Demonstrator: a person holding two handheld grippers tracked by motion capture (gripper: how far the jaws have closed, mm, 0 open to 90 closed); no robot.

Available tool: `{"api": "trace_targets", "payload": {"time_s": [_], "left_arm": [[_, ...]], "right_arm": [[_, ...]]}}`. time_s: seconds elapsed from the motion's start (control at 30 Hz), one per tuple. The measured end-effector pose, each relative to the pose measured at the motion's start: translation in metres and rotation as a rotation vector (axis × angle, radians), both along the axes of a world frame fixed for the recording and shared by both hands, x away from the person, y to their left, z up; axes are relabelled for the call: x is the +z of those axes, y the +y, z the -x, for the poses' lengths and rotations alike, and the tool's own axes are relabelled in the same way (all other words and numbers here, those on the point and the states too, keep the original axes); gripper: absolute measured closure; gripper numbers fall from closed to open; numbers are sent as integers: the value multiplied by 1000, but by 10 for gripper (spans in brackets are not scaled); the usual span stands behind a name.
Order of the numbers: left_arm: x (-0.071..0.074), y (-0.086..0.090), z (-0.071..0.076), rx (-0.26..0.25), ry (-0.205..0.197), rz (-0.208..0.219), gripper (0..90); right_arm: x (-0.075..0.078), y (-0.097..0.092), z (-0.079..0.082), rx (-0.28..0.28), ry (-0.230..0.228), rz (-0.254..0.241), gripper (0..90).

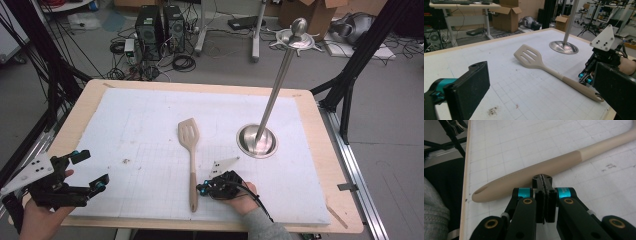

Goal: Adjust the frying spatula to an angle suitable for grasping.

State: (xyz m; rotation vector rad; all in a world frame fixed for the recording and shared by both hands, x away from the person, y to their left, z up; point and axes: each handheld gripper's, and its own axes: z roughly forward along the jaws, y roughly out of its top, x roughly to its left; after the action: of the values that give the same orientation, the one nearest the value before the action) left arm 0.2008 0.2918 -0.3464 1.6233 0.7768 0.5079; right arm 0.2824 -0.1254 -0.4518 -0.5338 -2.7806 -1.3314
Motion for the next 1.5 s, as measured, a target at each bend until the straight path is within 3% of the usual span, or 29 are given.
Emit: {"api": "trace_targets", "payload": {"time_s": [0.5, 0.6, 0.7, 0.83, 1.2, 1.4, 1.5], "left_arm": [[-1, 3, 4, 10, 2, -2, 17], [-1, 4, 5, 13, 2, -2, 17], [-5, 4, 6, 15, 16, -5, 17], [-7, 2, 7, 18, 24, -13, 17], [-8, 4, 11, 22, 20, -7, 17], [-9, 5, 13, 24, 22, -6, 17], [-9, 4, 14, 25, 26, -7, 17]], "right_arm": [[1, 14, 0, 10, -28, 6, 900], [7, 15, -3, -5, -49, -23, 900], [14, 17, -12, -28, -80, -54, 900], [18, 23, -28, -66, -104, -54, 900], [16, 46, -66, -147, -92, -30, 900], [15, 60, -75, -173, -105, 14, 900], [12, 65, -80, -188, -109, 59, 900]]}}
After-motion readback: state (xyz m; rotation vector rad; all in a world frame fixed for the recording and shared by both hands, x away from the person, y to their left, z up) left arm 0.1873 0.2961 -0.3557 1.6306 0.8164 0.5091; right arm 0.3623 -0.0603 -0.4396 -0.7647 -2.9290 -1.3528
